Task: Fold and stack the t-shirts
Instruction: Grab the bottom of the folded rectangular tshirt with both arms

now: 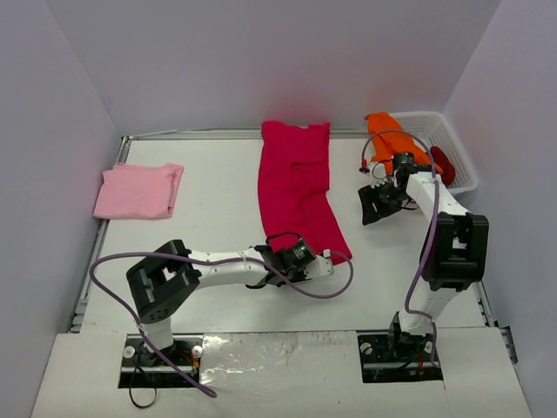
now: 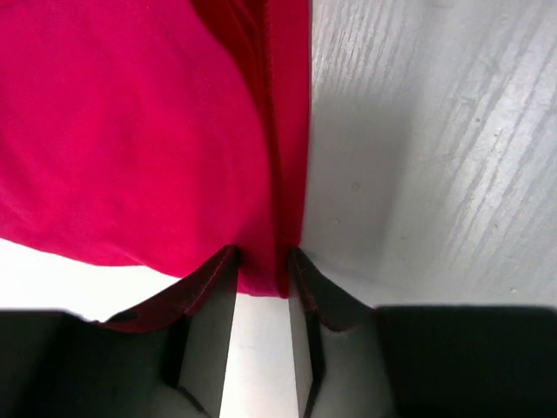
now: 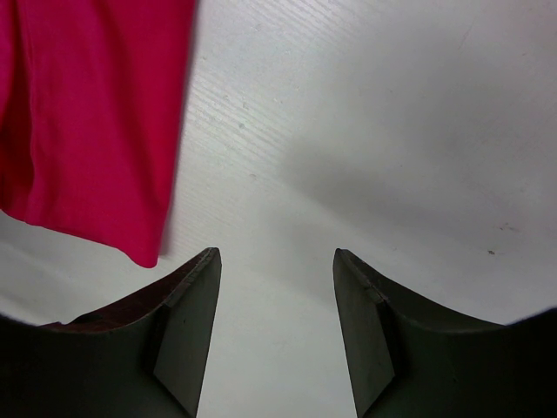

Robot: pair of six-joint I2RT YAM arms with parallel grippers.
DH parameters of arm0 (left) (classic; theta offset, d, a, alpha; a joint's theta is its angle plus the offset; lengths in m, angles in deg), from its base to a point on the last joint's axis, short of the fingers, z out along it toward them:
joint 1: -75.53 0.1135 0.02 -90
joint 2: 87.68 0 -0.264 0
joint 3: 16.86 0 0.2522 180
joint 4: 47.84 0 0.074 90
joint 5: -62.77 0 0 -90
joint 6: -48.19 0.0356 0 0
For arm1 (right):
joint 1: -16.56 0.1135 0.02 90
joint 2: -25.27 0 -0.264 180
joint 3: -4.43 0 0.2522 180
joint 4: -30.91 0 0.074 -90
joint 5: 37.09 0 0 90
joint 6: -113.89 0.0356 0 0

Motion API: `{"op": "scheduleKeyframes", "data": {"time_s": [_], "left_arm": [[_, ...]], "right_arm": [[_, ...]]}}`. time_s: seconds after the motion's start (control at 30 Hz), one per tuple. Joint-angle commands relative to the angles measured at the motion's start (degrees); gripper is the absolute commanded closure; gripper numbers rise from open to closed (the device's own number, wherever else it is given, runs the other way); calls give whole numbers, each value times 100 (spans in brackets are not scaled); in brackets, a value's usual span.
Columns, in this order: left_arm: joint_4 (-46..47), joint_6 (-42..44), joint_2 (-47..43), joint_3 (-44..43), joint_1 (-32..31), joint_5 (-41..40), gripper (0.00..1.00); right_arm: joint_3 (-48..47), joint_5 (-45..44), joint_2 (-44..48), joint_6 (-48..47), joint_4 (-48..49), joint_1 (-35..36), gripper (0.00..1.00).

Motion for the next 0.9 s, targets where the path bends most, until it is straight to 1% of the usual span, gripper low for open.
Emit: {"op": "scheduleKeyframes", "data": {"time_s": [0.0, 0.07, 0.1, 0.23, 0.43, 0.57, 0.63, 0.67, 0.7, 0.87], "left_arm": [[-31, -121, 138, -120, -28, -127, 74], [-58, -121, 156, -137, -28, -153, 87], [-93, -130, 165, -155, -28, -153, 97], [-137, -103, 25, -103, -10, -31, 98], [-137, -68, -581, 196, 218, 320, 98], [-181, -51, -1038, 398, 560, 1040, 98], [-259, -138, -1118, 425, 841, 1260, 98], [-286, -156, -1179, 434, 955, 1575, 98], [-304, -200, -1197, 434, 1131, 1682, 98], [-567, -139, -1224, 276, 1361, 2201, 97]], "right_arm": [[-62, 101, 35, -78, -155, 2, 49], [-53, 92, 53, -87, -146, 2, 49], [-36, 92, 70, -87, -155, 2, 49], [-18, 83, 114, -95, -155, 2, 49], [17, 127, 132, -130, -164, 2, 49], [131, 267, 184, -262, -173, 19, 50], [236, 373, 263, -385, -146, 28, 50], [254, 417, 290, -412, -164, 46, 50], [263, 487, 308, -429, -155, 55, 50], [298, 812, 483, -578, -243, 151, 50]]}}
